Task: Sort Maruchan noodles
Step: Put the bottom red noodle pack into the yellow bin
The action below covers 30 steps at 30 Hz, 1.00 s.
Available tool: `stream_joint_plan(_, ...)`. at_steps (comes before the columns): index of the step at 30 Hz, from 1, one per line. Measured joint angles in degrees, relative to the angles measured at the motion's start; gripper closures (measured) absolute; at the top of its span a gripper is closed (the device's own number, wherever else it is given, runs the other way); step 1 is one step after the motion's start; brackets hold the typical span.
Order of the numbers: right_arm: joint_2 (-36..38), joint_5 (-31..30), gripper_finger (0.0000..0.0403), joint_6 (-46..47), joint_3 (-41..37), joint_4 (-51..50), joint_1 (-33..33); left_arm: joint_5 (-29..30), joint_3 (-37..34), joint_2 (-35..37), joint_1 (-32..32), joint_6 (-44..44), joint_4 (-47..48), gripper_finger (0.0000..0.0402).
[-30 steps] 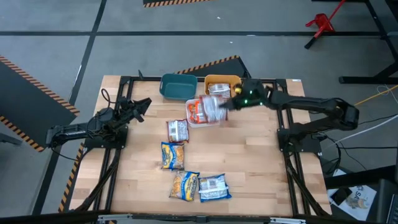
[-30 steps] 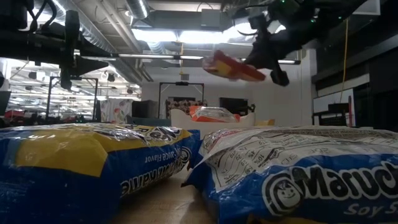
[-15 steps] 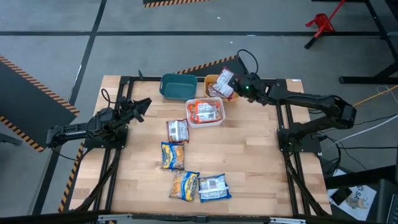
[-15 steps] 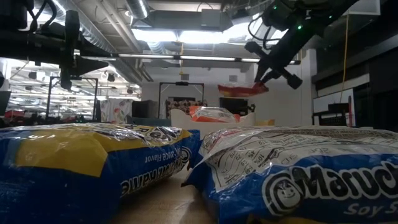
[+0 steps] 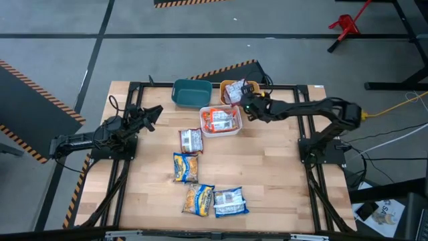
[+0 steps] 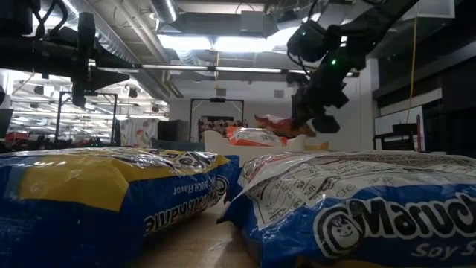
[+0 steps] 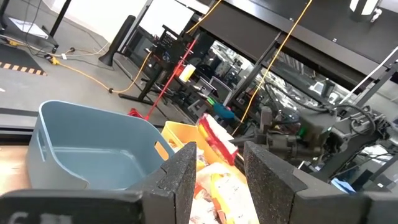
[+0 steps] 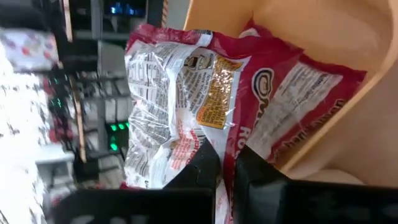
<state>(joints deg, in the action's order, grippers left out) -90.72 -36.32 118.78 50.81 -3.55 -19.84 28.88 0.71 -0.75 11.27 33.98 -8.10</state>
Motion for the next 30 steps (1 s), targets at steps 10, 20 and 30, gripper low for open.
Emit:
stream_joint_plan(10, -2.2, -6.41, 0.0403, 4.48, 0.0, 0.46, -0.5, -0.02, 0.0, 0.0, 0.0, -0.02, 0.02, 0.0274)
stream_joint_plan(20, -3.41, -4.39, 0.0403, 2.51, 0.02, 0.68, -1.99, 0.0, 0.0, 0.02, 0.0, -0.04, 0.02, 0.0274)
stream_joint_plan(30, -9.62, -4.86, 0.0403, 2.71, 6.32, 2.46, -1.16, -0.12, 0.0, 0.0, 0.0, 0.26, -0.03, 0.0274)
